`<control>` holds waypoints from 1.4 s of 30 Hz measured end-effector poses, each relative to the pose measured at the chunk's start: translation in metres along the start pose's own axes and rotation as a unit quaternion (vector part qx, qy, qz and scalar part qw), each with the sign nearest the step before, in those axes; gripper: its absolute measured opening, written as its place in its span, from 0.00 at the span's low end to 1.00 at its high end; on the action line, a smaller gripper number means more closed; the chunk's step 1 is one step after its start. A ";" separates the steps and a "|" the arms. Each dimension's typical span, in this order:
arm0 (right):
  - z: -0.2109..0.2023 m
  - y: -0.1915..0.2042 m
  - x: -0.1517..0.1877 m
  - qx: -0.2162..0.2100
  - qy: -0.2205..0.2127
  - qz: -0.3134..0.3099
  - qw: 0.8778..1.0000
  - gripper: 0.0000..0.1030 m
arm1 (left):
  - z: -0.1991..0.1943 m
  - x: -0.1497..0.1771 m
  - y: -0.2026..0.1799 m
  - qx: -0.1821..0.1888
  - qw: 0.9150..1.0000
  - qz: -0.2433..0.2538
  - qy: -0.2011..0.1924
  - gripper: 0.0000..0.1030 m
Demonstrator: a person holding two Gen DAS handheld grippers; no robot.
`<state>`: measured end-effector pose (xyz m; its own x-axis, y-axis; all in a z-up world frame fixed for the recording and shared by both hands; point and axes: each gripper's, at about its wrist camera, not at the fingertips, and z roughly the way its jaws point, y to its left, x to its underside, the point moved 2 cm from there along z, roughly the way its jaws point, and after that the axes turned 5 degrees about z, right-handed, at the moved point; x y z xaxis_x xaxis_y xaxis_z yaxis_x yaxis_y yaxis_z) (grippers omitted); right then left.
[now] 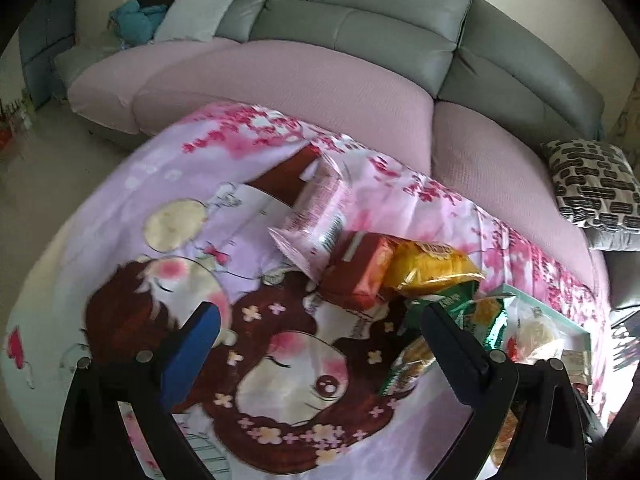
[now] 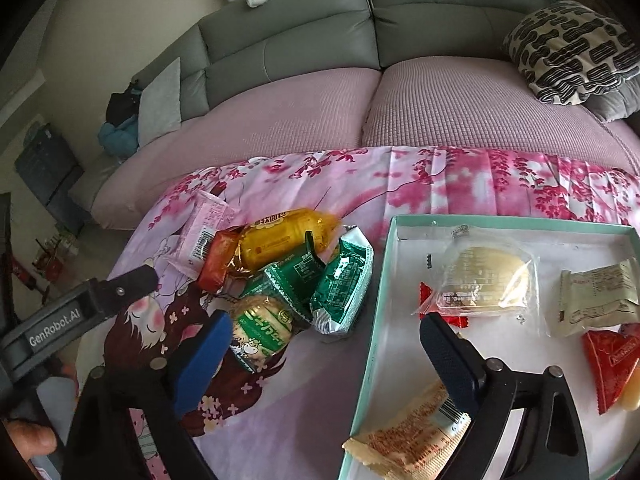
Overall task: Organize snacks
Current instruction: 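Grasp the clear cookie-stick bag with the left tool while the right grasps the green foil packet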
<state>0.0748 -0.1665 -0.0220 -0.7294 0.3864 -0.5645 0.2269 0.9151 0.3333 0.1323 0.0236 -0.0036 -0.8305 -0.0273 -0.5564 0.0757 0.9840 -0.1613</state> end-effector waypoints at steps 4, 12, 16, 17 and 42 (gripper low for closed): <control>0.005 0.000 0.000 -0.003 -0.001 -0.003 1.000 0.80 | 0.011 0.003 -0.006 0.010 1.000 0.004 0.007 0.98; 0.016 0.001 0.001 -0.009 0.004 -0.010 1.000 0.56 | 0.024 0.006 -0.011 0.026 0.999 0.007 0.031 0.98; 0.019 0.000 0.002 -0.010 0.007 -0.011 1.000 0.45 | 0.035 0.009 -0.012 0.029 0.998 0.000 0.057 0.98; 0.020 0.000 0.001 -0.012 0.006 -0.009 1.000 0.45 | 0.037 0.011 -0.012 0.032 0.997 -0.005 0.064 0.98; 0.031 -0.011 -0.001 -0.006 0.022 0.022 0.999 0.31 | 0.047 0.015 -0.034 0.107 0.990 0.001 0.094 0.97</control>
<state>0.0931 -0.1734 -0.0490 -0.7463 0.4214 -0.5152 0.2529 0.8956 0.3660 0.1428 -0.0182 -0.0450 -0.9171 0.0270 -0.3977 0.1751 0.9235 -0.3412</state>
